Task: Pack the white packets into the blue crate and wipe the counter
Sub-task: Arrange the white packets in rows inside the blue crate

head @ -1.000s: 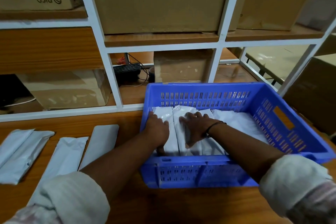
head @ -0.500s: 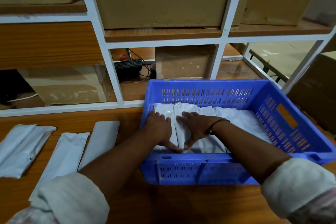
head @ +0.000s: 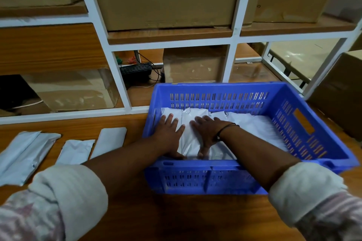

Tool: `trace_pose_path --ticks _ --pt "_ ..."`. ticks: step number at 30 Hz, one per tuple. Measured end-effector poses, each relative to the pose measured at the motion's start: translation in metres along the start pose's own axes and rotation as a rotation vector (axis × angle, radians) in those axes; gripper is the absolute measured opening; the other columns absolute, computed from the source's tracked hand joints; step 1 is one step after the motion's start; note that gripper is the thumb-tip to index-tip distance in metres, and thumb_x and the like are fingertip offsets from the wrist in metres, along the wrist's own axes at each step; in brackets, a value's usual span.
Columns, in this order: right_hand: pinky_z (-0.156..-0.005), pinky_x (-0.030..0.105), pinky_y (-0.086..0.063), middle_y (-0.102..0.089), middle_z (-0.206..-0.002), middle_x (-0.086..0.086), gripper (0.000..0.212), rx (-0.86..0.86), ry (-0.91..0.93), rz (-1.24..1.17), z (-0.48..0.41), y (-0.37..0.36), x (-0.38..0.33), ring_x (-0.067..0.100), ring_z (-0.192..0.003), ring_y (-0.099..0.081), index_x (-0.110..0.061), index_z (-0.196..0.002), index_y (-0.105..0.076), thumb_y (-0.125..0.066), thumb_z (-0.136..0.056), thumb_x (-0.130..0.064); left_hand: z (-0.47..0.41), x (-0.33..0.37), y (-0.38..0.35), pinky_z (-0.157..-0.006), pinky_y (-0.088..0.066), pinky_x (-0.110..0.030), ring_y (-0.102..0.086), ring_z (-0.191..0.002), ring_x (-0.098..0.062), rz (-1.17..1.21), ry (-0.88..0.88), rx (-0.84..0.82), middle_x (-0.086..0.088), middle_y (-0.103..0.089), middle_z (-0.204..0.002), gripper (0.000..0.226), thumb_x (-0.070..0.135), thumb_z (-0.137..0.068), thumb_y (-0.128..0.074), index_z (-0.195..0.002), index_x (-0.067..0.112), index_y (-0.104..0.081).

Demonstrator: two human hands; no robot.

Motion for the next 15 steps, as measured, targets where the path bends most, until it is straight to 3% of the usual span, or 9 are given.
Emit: trace_pose_path --ticks 8,15 --pt "-0.121 0.058 -0.015 0.0 -0.168 0.01 0.134 0.031 -0.006 0.027 0.01 0.002 -0.005 0.035 -0.153 -0.003 -0.014 -0.16 -0.001 -0.086 -0.066 -0.058 0.003 -0.003 -0.002 -0.122 0.002 -0.055 0.012 -0.153 -0.04 0.047 0.021 -0.026 -0.014 0.014 -0.167 0.124 0.091 -0.076 -0.042 -0.16 0.016 0.01" --pt "-0.123 0.057 -0.009 0.002 -0.168 0.007 0.13 0.124 0.015 -0.072 0.018 0.012 0.003 0.034 -0.154 0.001 -0.018 -0.161 -0.001 -0.077 -0.069 -0.069 0.006 -0.007 0.003 -0.123 0.0 -0.054 0.007 -0.154 -0.037 0.12 0.052 -0.004 -0.012 0.007 -0.168 0.129 0.096 -0.07 -0.041 -0.161 0.017 0.004"
Point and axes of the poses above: each hand's wrist, its own z-axis away from the middle knuckle, its own y-axis out of the back of the hand, x = y × z, the point moved 3 cm from there along -z, towards the middle knuckle
